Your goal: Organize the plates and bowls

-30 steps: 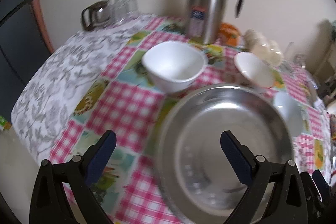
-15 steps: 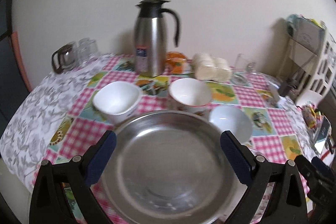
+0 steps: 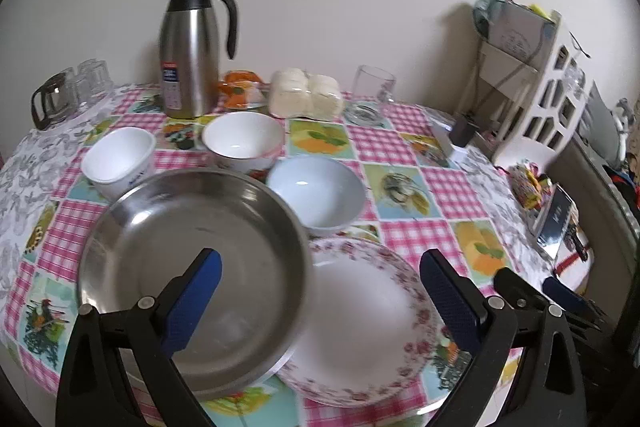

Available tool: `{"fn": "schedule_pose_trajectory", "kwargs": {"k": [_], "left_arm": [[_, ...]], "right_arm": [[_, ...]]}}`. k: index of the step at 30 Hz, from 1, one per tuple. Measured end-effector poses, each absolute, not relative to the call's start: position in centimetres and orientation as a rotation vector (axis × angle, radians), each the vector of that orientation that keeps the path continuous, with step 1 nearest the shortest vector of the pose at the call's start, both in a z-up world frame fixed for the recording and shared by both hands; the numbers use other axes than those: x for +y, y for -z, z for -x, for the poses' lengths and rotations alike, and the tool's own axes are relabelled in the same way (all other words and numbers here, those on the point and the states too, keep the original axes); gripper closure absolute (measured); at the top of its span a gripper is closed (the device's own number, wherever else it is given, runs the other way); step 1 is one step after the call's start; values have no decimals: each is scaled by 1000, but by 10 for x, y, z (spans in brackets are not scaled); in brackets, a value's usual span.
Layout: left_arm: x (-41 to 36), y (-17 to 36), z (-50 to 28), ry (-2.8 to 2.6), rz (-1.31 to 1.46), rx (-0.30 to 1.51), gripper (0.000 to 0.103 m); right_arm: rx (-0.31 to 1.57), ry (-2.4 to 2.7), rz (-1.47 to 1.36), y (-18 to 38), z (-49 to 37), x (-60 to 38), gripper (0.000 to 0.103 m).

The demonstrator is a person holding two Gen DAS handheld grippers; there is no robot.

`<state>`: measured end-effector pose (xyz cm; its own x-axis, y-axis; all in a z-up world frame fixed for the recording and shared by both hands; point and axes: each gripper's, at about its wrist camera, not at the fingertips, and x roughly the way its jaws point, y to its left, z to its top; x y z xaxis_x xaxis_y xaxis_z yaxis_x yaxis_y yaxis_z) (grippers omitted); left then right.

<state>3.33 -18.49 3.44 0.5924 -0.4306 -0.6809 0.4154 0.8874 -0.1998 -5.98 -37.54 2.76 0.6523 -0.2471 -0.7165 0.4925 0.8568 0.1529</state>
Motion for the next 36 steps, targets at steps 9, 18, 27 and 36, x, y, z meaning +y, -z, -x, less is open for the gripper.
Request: {"fn": "schedule_pose_trajectory", "kwargs": {"k": [9, 18, 27, 36], "left_arm": [[-210, -24, -15, 578, 29, 839, 1], [-224, -11, 0, 547, -39, 919, 2], [-228, 0, 6, 545, -38, 998, 2], [-216, 18, -2, 479, 7, 1089, 2]], "right_arm": [[787, 469, -419, -16, 71, -399, 0], [849, 482, -472, 2, 70, -409, 0], [864, 472, -507, 9, 67, -410, 0], [906, 428, -554, 27, 56, -404, 7]]}}
